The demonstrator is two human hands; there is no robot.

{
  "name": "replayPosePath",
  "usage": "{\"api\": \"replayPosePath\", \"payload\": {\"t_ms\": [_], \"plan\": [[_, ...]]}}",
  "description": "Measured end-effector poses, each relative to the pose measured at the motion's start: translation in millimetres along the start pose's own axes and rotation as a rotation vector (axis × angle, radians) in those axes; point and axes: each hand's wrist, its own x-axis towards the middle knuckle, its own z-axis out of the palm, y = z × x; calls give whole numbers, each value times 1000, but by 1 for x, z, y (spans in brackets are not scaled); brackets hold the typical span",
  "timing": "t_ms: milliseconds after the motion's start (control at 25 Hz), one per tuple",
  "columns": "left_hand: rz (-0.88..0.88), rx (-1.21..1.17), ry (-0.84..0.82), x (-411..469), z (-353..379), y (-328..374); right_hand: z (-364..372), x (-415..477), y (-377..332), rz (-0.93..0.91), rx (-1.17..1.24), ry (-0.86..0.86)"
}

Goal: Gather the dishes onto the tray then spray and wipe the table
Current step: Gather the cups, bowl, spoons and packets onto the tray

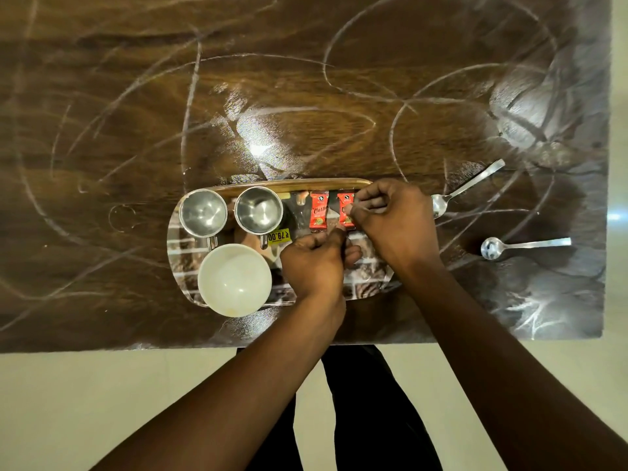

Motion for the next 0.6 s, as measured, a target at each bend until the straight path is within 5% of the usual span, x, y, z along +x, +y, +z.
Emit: {"api": "replayPosePath", "payload": {"t_ms": [200, 400, 600], "plan": [[158, 74, -109, -26, 9, 13, -46, -13, 17, 169, 106, 117], [328, 273, -328, -32, 75, 34, -68, -25, 59, 586, 620, 241], [459, 497, -410, -14, 137, 46, -52, -10, 64, 669, 837, 252]]}}
